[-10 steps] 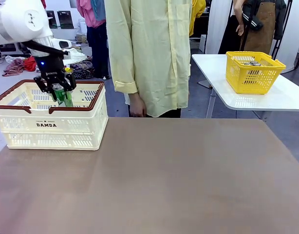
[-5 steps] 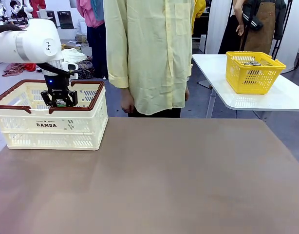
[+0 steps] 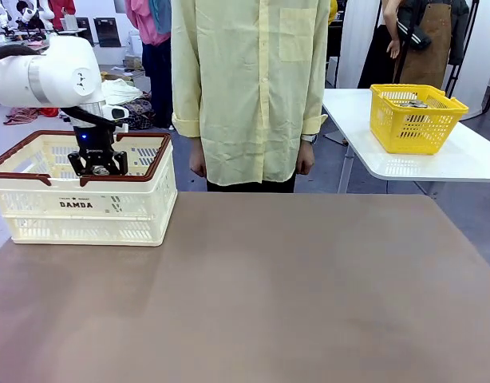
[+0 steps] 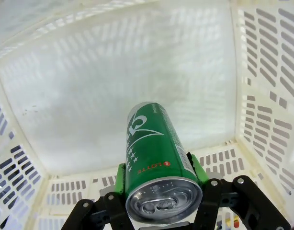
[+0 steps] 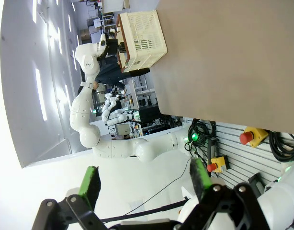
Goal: Place the drinks into the Shopping basket.
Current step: Pick up one drink and place it into the Shopping basket.
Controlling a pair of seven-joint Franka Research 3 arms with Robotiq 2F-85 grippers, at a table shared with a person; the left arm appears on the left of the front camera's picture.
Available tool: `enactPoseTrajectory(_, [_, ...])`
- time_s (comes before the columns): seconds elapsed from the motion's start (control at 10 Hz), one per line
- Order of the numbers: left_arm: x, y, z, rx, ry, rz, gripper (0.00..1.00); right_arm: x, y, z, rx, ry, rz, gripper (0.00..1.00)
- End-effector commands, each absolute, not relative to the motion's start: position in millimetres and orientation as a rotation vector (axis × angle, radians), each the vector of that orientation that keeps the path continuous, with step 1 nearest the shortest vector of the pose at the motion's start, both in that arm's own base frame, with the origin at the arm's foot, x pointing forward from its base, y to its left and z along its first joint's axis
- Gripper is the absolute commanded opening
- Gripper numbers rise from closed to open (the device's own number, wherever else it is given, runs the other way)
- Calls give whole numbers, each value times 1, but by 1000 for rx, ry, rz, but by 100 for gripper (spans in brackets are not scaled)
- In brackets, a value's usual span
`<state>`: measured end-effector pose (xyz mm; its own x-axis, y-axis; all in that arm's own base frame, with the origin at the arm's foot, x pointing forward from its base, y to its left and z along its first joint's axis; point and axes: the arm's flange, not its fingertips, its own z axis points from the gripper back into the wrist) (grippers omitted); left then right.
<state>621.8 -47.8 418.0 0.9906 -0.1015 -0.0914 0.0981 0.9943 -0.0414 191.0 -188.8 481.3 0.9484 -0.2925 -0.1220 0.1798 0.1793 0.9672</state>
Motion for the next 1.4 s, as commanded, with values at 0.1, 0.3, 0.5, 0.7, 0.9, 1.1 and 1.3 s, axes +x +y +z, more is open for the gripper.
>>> enactPoseTrajectory(0.1, [621,-42,431,-75,48,-121,100,191,-189,485,1363,-106,-332,100])
enactPoseTrajectory(0.3, [620,-40,435,-81,25,-123,100,191,-189,485,1363,-106,-332,100])
enactPoseTrajectory(0.5, [613,-33,447,-111,-11,-127,100,191,-189,485,1363,-106,-332,100])
enactPoseTrajectory(0.7, [584,-22,492,-231,-153,-204,100,191,-189,485,1363,-106,-332,100])
enactPoseTrajectory(0.9, [530,-14,536,-537,-312,-401,100,191,-189,485,1363,-106,-332,100])
enactPoseTrajectory(1.1, [481,2,554,-899,-503,-348,100,191,-189,485,1363,-106,-332,100])
enactPoseTrajectory(1.3, [426,35,546,-1187,-553,-355,100,191,-189,485,1363,-106,-332,100])
